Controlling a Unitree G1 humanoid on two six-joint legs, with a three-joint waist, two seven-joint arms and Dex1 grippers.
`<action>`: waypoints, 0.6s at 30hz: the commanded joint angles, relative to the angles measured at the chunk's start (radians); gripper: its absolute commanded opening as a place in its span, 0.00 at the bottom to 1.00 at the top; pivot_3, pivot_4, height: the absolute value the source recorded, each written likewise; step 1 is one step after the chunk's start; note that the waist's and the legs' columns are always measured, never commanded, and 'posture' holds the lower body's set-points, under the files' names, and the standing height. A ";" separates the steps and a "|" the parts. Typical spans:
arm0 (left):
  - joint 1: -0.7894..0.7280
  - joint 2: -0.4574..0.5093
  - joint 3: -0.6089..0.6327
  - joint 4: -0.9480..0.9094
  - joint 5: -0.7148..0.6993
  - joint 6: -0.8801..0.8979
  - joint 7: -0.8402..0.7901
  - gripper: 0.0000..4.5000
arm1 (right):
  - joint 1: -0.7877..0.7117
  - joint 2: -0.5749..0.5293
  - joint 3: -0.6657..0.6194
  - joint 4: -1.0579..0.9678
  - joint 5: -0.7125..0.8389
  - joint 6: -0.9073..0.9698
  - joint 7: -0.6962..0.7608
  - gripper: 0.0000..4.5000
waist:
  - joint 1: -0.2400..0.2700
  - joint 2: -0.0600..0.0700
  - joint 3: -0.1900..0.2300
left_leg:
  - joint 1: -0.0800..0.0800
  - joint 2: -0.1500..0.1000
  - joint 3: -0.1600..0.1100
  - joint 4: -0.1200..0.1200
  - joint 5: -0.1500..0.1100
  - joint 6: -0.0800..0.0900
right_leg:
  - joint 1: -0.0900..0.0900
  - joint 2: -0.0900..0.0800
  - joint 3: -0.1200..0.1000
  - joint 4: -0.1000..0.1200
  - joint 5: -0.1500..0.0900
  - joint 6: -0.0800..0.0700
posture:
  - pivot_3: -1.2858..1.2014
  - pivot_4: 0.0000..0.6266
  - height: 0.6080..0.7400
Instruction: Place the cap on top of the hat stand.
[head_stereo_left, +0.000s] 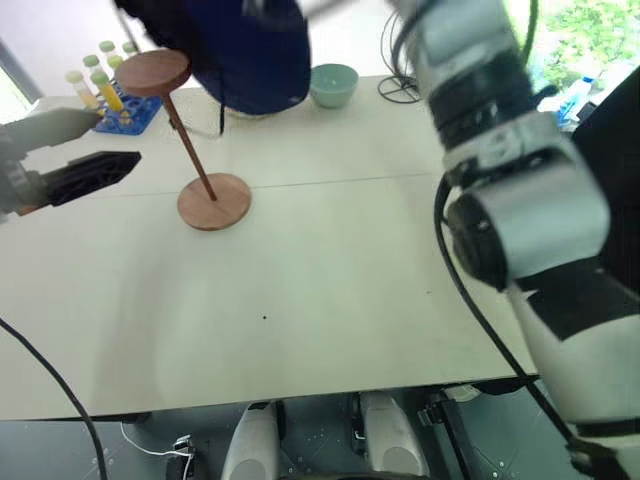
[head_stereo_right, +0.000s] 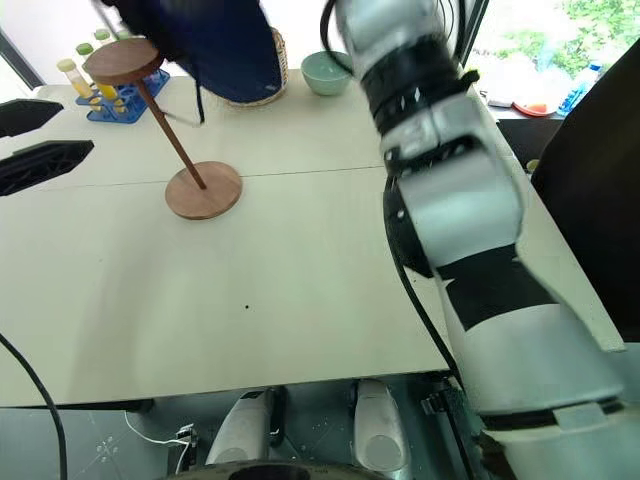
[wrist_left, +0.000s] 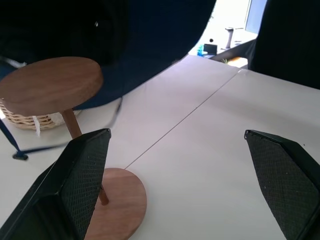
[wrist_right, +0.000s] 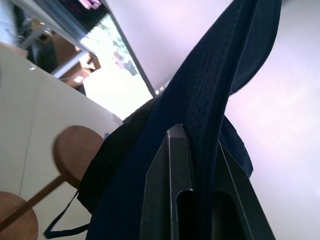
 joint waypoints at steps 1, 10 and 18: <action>-0.001 0.041 0.068 0.001 -0.016 0.007 -0.003 1.00 | 0.073 -0.018 0.053 -0.185 -0.066 -0.143 -0.025 0.02 | 0.000 0.000 0.000 | 0.000 0.000 0.000 0.000 0.000 0.000 | 0.000 0.000 0.000 0.001 0.000 0.000 | 0.52 0.24 0.96; 0.050 0.108 0.301 -0.041 -0.133 0.189 -0.011 1.00 | 0.163 -0.035 0.122 -0.177 -0.224 -0.316 -0.174 0.02 | -0.002 -0.001 0.000 | 0.001 0.000 0.000 0.000 0.002 -0.003 | -0.001 0.000 0.001 0.001 0.000 0.000 | 0.52 0.24 0.96; 0.126 0.143 0.623 -0.114 -0.268 0.476 0.026 1.00 | 0.276 -0.044 0.167 -0.173 -0.276 -0.424 -0.223 0.02 | -0.001 -0.003 0.000 | 0.002 0.002 0.000 0.000 0.002 -0.004 | 0.001 0.002 0.001 0.001 0.000 0.000 | 0.52 0.24 0.96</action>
